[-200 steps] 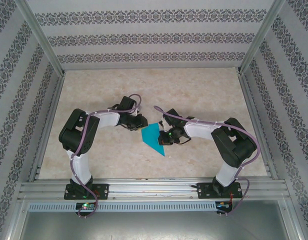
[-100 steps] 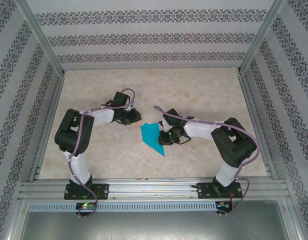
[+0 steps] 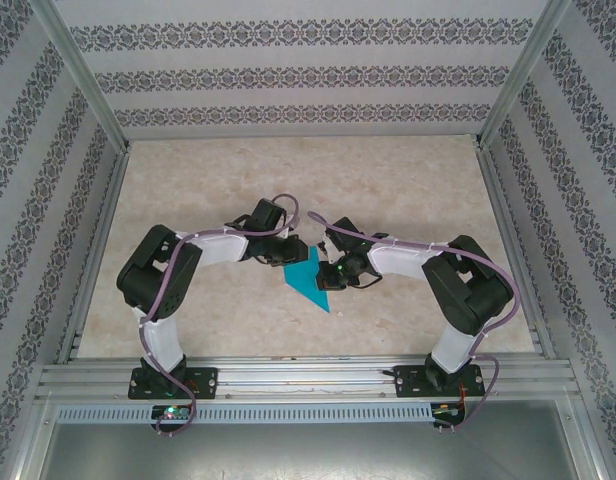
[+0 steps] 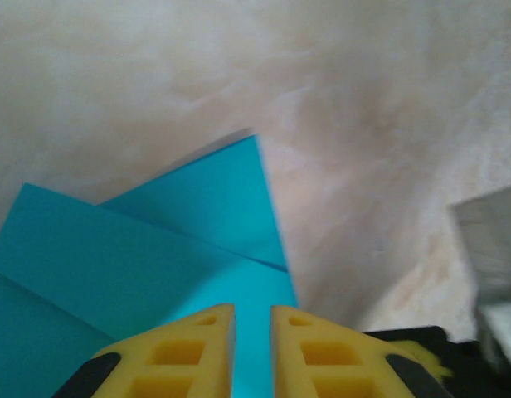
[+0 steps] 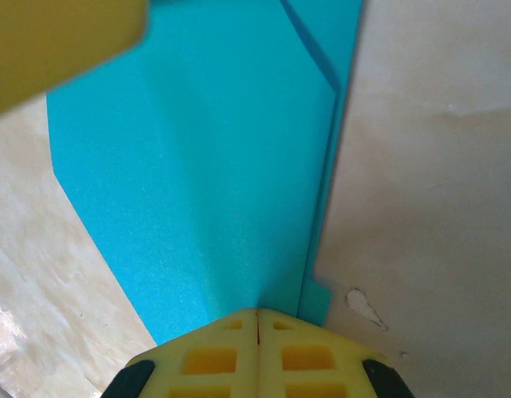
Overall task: Fold a paper plane with a square sheet of paper (fold left side to right side)
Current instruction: Fold the wing for the third time at the center of the table.
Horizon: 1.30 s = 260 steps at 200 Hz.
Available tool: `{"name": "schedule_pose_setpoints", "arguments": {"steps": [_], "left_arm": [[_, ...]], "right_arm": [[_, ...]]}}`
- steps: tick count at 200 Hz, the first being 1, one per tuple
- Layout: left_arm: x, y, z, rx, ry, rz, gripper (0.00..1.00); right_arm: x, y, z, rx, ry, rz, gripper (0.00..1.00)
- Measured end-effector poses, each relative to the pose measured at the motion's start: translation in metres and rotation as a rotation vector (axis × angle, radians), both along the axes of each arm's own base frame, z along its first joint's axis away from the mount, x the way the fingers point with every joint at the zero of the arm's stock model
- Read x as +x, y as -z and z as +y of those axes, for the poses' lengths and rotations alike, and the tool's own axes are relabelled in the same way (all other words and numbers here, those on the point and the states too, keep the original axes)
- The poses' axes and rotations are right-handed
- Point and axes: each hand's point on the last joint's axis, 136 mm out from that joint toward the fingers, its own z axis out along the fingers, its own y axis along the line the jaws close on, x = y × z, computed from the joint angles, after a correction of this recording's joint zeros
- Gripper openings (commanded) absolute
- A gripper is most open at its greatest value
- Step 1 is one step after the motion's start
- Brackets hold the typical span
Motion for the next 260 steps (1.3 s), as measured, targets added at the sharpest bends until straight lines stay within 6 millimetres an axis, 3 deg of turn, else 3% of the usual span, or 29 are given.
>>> {"name": "schedule_pose_setpoints", "arguments": {"steps": [16, 79, 106, 140, 217, 260], "left_arm": [[-0.001, 0.011, 0.002, 0.017, -0.004, 0.019, 0.18], [0.001, 0.013, 0.002, 0.016, -0.008, 0.010, 0.14], [0.001, 0.013, 0.002, 0.013, -0.008, 0.006, 0.14], [0.001, 0.013, 0.002, 0.010, -0.008, 0.000, 0.14], [0.001, 0.013, 0.002, 0.009, -0.008, -0.002, 0.14], [0.001, 0.013, 0.002, 0.009, -0.008, -0.002, 0.14]], "right_arm": [[0.000, 0.000, 0.000, 0.002, 0.000, 0.000, 0.00], [-0.003, -0.006, -0.004, 0.031, 0.015, 0.012, 0.00], [-0.001, -0.023, -0.005, 0.100, 0.033, 0.005, 0.00], [0.003, -0.044, 0.011, 0.220, 0.019, -0.018, 0.00], [0.004, -0.018, 0.025, 0.237, 0.024, 0.050, 0.00], [0.015, -0.017, 0.032, 0.242, 0.023, 0.041, 0.00]]}}
